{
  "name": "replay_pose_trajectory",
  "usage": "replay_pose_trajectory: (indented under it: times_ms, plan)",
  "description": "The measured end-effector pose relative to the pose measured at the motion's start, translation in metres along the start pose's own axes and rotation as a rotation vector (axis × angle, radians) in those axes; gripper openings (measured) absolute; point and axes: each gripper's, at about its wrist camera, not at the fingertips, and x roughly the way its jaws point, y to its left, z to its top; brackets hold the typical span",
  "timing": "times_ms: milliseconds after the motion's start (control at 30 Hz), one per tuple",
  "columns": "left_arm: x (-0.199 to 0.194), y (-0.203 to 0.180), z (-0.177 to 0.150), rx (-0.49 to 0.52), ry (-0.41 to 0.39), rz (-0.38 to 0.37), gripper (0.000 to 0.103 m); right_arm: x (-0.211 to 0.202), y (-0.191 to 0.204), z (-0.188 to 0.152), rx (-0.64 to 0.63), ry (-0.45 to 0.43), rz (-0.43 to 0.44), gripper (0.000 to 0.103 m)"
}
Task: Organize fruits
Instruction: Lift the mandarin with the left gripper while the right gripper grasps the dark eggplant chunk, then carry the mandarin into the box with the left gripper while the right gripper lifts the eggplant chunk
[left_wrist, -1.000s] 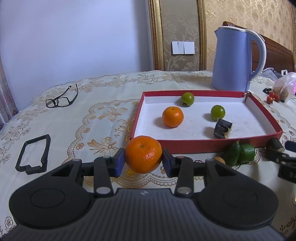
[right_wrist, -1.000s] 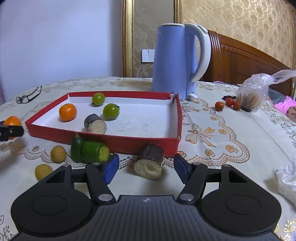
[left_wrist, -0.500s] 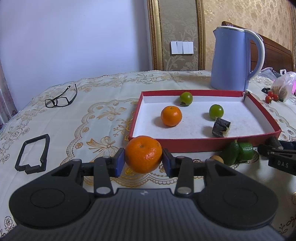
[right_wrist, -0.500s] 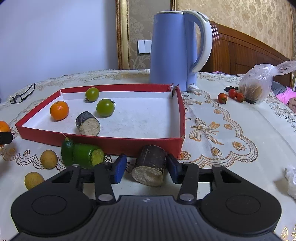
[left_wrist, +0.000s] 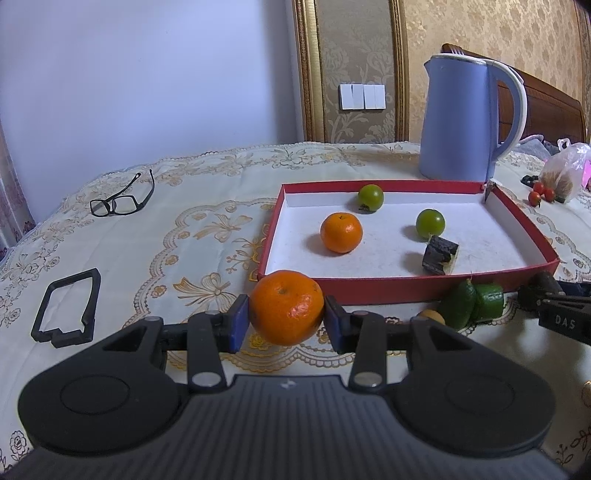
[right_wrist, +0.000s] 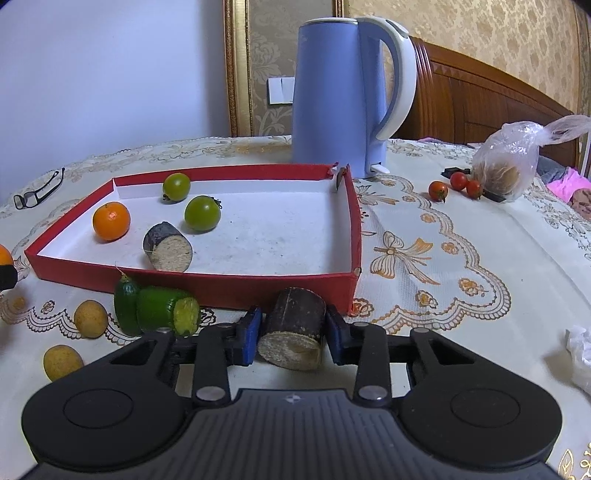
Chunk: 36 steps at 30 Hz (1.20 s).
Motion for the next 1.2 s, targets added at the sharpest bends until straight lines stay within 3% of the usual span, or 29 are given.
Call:
replay_pose_trajectory:
  times_ms: [667, 1200]
  plan:
    - [-0.017, -0.007, 0.015, 0.023, -0.052, -0.012, 0.039, -0.037, 0.006, 0.005, -0.024, -0.083, 0.069, 0.035]
    - [0.003, -0.017, 0.050, 0.050, -0.078, -0.001, 0.039, -0.049, 0.009, 0.008, -0.033, -0.119, 0.103, 0.035]
